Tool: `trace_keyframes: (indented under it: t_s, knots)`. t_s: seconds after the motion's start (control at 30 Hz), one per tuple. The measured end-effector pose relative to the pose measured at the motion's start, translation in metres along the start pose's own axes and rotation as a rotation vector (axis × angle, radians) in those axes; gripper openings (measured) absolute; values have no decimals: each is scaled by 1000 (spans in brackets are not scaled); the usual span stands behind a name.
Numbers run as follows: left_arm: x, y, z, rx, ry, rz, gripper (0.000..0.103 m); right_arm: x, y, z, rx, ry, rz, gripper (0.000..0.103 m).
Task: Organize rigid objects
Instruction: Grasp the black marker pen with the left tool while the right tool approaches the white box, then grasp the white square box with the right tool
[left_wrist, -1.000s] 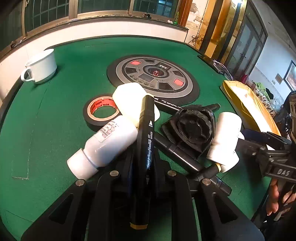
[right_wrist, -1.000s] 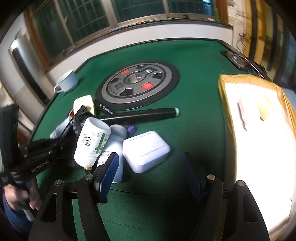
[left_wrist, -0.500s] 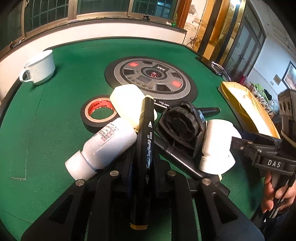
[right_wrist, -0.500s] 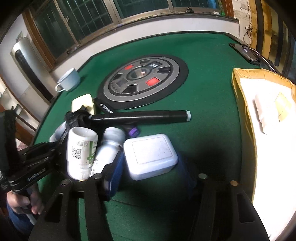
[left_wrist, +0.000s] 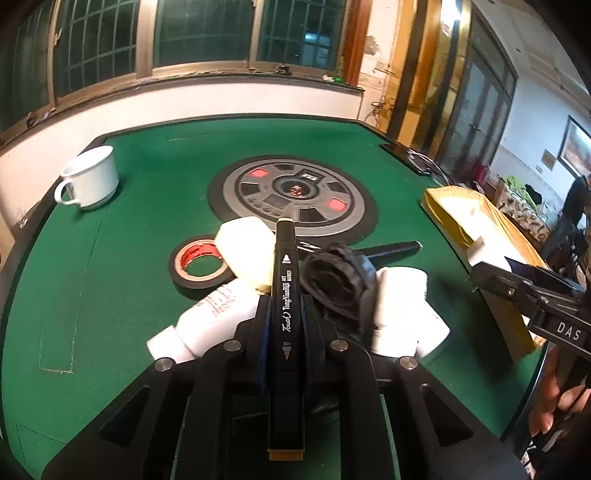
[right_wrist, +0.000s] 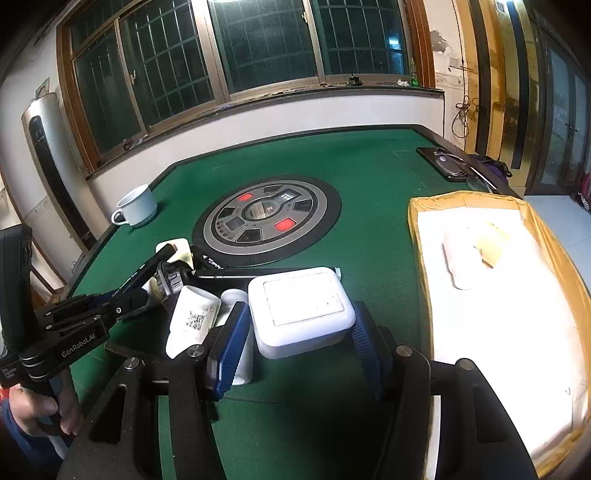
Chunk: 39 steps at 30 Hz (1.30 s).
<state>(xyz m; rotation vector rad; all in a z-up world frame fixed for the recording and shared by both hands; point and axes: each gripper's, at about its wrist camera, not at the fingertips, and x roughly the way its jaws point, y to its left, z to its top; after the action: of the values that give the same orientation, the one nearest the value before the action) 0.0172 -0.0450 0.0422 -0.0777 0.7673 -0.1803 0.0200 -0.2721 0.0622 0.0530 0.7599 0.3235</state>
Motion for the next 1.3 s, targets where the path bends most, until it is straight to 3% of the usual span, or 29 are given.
trace_keyframes:
  t_s: [0.63,1.3]
  knots:
    - [-10,-19,-3,62,-43,1,12,-5,8,-3,5,4,-4,51]
    - [-22,-50,-7,138,-114,74,12,-16,9,-6,-2,-10,-1,51]
